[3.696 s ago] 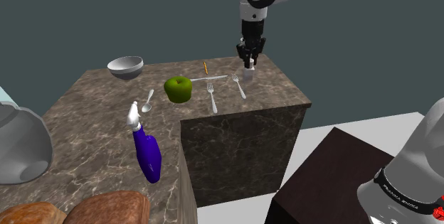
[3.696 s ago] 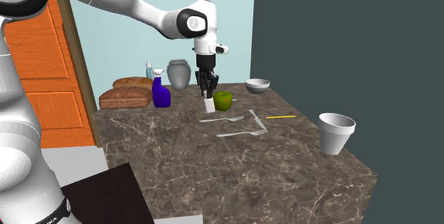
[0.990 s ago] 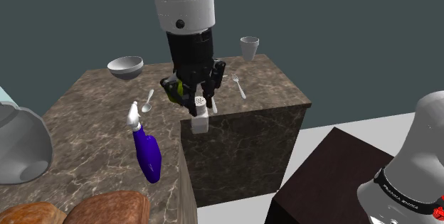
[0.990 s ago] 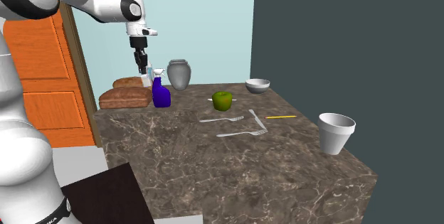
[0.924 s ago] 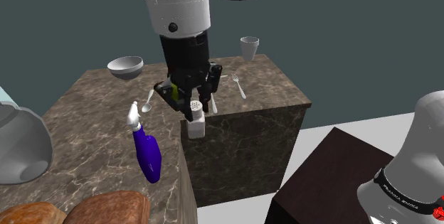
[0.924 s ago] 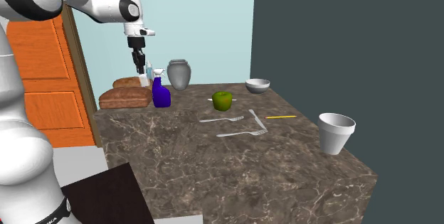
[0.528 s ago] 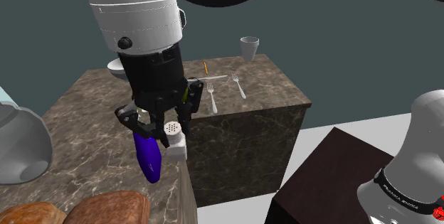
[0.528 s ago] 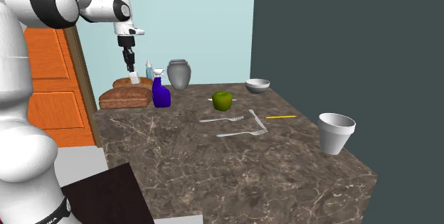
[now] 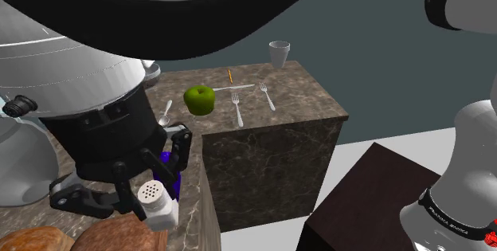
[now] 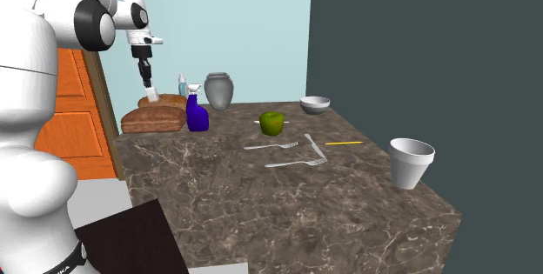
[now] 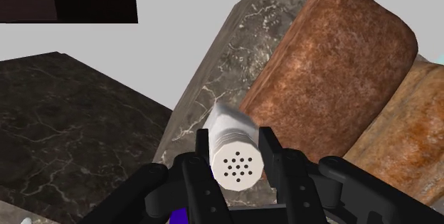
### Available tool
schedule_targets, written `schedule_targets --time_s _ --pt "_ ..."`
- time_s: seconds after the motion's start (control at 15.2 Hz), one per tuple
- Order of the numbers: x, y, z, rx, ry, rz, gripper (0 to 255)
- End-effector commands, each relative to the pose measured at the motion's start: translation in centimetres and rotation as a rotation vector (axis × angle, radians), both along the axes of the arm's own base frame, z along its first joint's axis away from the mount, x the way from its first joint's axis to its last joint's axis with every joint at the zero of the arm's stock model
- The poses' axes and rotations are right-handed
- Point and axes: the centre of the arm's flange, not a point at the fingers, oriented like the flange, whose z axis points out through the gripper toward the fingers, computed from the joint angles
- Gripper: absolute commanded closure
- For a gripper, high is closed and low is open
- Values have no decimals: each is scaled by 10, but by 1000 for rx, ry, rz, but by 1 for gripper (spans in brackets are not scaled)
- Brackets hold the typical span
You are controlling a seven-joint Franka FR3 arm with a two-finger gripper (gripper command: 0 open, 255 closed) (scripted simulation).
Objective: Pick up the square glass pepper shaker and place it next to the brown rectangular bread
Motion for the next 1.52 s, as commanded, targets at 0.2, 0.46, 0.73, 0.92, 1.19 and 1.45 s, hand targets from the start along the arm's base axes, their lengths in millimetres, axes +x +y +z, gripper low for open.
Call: schedule_targets --time_s 0.2,0.46,0.73,0.92,1.19,1.45 --pt "-1 2 -25 0 0 -1 255" --pt "-1 2 -46 0 0 -1 255" --pt "-1 2 -67 0 0 -1 255" --pt "-1 2 -83 0 0 -1 255" --pt "-1 2 -104 0 0 -1 255" --pt "-1 2 -126 0 0 -1 255"
